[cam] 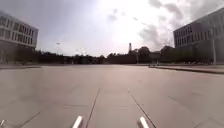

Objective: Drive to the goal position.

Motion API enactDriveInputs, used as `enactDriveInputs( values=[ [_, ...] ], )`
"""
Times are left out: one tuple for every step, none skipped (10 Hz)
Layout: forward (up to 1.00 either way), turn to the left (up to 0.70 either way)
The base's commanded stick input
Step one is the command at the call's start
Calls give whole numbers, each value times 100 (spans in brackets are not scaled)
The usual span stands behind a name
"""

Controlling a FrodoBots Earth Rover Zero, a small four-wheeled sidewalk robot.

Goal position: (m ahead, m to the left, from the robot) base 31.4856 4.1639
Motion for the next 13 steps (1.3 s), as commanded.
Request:
enactDriveInputs(
  values=[
    [100,-14],
    [100,-1],
    [100,-1],
    [100,-1],
    [100,-1],
    [100,-1],
    [100,-1],
    [100,-1],
    [100,-1],
    [100,-1],
    [100,-1],
    [100,-1],
    [100,-1]
  ],
)
